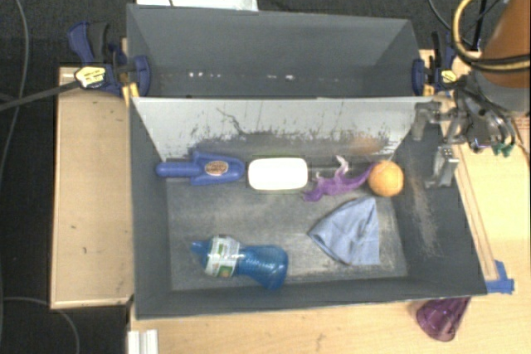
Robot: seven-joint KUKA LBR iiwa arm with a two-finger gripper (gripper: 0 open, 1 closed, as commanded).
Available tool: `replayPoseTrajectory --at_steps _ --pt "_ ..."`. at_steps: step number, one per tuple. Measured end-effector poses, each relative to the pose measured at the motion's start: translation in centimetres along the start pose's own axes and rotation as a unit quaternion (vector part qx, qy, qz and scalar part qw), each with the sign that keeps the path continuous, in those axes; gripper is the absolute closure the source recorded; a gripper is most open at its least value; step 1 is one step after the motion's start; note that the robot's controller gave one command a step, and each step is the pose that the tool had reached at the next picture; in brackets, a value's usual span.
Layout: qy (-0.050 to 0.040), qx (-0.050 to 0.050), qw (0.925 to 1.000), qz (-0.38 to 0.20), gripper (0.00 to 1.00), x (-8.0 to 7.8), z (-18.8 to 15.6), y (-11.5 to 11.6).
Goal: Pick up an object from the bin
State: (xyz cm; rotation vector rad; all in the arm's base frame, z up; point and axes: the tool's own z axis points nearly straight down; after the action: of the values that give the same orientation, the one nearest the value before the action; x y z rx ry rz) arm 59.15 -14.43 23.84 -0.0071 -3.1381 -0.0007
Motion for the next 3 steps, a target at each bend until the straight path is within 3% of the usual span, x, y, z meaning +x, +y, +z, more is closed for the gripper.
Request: replayPoseTrajectory --at_steps 1,2,3 --pt "-0.0042 0.001 1.0000 -0.002 0.00 -0.1 -0.5 0.1" --pt "-0.0040 0.002 0.9983 -0.059 0.00 1.7 -0.1 3.0" --pt "-0.0044 -0.001 0.9933 -0.115 0.00 1.4 1.8 5.3"
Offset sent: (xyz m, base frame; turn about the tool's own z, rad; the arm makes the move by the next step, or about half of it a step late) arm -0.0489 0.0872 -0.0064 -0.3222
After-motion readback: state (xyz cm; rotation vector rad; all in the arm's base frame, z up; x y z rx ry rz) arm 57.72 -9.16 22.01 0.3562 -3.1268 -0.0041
